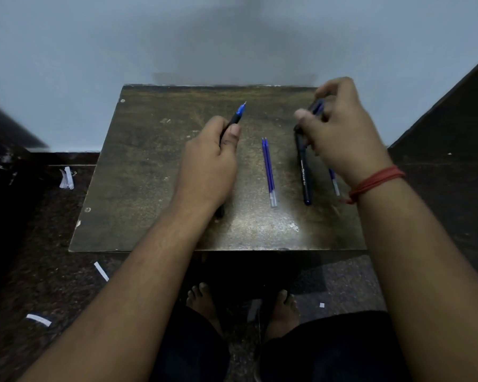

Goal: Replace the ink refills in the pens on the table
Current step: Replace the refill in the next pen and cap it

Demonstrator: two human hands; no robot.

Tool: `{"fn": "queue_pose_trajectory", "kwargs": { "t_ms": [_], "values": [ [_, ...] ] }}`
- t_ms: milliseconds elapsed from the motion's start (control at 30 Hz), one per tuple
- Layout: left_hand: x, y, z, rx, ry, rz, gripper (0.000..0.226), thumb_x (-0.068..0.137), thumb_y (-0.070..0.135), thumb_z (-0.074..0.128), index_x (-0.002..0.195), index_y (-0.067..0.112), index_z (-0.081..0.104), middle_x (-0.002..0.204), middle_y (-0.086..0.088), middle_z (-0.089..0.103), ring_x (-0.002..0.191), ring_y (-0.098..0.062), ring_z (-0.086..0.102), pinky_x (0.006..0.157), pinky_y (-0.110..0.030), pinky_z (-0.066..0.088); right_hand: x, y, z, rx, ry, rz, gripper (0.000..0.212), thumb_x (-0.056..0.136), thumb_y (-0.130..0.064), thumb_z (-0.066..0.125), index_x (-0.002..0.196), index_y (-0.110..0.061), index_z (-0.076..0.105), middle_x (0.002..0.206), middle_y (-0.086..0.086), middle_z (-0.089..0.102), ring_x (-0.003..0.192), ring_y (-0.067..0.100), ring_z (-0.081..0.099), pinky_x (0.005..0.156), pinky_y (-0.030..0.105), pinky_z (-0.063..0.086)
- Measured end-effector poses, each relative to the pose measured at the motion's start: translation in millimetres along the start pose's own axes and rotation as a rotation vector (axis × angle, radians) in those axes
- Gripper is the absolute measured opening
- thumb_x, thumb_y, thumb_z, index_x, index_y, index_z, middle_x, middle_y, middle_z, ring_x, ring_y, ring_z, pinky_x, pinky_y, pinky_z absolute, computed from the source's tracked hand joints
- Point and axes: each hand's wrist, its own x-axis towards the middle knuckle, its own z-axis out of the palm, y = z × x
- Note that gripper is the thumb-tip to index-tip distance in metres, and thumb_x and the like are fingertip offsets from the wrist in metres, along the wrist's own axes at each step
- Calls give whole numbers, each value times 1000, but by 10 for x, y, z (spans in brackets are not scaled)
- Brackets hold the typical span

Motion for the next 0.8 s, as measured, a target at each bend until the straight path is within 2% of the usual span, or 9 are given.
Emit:
{"fn": "queue_pose_trajectory", "kwargs": {
  "t_ms": [33,100,233,367,500,567,667,800],
  "values": [
    [-6,-7,9,5,2,-4,28,105,31,44,93,9,58,67,8,49,58,-2,40,48,-18,30,-22,-32,28,-173,-33,-18,41,92,-36,66,120,-17,42,92,-3,55,83,19,59,71,32,46],
    [-8,-25,1,11,9,-12,28,105,29,42,97,8,59,70,5,51,59,-1,42,50,-18,32,-56,-117,97,-394,-95,-57,40,95,-34,65,119,-13,41,90,0,51,82,22,53,70,30,40],
    [-5,-34,-15,10,7,-47,26,106,29,39,102,12,59,74,6,52,60,0,43,51,-16,34,-93,-125,263,-636,-117,-117,19,98,-31,59,103,-14,53,94,10,63,83,30,60,69,35,47],
    [-25,-24,-2,10,-8,-45,25,106,28,39,103,13,59,70,9,48,58,-2,40,50,-16,33,-84,-89,333,-728,-153,-103,13,99,-24,55,104,-12,57,99,14,64,87,33,60,71,36,45],
    [-14,-38,-2,3,-4,-43,25,106,28,40,102,13,60,69,9,48,56,1,41,49,-15,33,-72,-71,341,-762,-149,-107,12,98,-23,55,104,-12,57,97,14,64,81,29,53,69,34,42],
    [-14,-33,2,9,-14,-35,25,106,28,40,102,13,60,73,7,52,59,-1,42,49,-15,33,-72,-71,329,-769,-141,-104,13,98,-23,55,103,-12,56,97,14,63,85,32,58,70,37,45],
    [-11,-29,6,27,-31,-30,25,106,28,39,104,14,60,84,-2,61,65,-6,46,51,-14,35,-74,-77,305,-779,-135,-69,14,100,-26,55,102,-12,57,95,13,61,82,30,55,71,38,47],
    [-19,-24,10,46,-51,-17,24,106,27,40,106,16,60,73,7,51,61,-6,42,51,-20,34,-60,-69,256,-734,-71,-82,15,101,-28,53,103,-13,58,94,10,62,78,28,53,69,34,45]
  ]
}}
